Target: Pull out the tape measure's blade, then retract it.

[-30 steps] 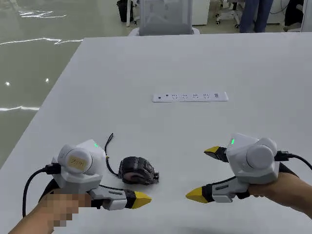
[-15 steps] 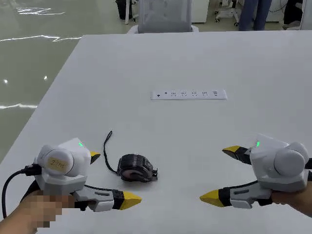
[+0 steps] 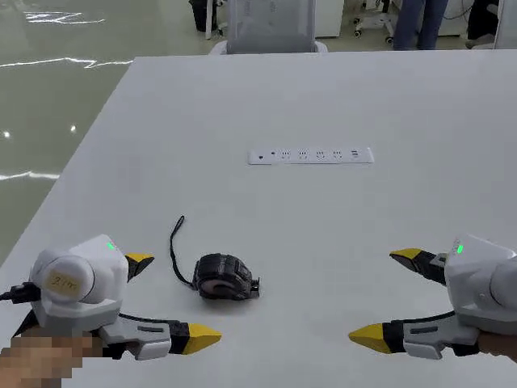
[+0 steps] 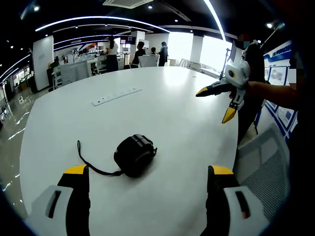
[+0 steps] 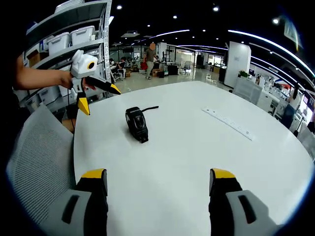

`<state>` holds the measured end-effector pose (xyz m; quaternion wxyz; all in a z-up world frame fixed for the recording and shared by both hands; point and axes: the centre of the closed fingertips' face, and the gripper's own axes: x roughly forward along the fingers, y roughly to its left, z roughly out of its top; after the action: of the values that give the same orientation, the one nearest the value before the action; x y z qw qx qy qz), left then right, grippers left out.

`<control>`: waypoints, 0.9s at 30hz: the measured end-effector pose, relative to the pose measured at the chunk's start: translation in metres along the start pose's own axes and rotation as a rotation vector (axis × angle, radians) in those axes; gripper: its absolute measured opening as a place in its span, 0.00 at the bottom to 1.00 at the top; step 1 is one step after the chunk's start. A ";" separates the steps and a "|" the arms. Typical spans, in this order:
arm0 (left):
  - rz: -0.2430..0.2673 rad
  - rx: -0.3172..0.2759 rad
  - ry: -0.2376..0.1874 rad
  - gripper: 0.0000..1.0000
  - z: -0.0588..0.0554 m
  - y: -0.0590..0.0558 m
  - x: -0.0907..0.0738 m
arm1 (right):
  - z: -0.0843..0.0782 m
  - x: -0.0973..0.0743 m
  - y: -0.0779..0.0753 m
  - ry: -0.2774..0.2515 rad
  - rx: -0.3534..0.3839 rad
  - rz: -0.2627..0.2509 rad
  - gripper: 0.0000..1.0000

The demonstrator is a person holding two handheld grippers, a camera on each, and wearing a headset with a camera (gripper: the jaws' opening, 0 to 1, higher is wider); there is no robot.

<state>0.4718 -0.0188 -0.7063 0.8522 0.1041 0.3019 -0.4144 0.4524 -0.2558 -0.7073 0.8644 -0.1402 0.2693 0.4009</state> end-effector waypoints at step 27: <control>0.012 -0.014 -0.055 0.99 -0.002 -0.008 -0.011 | -0.005 -0.017 0.000 -0.048 0.057 -0.043 0.91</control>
<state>0.4594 -0.0158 -0.7008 0.8634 0.0885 0.2806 -0.4099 0.4418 -0.2690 -0.7009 0.8827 -0.1114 0.2567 0.3776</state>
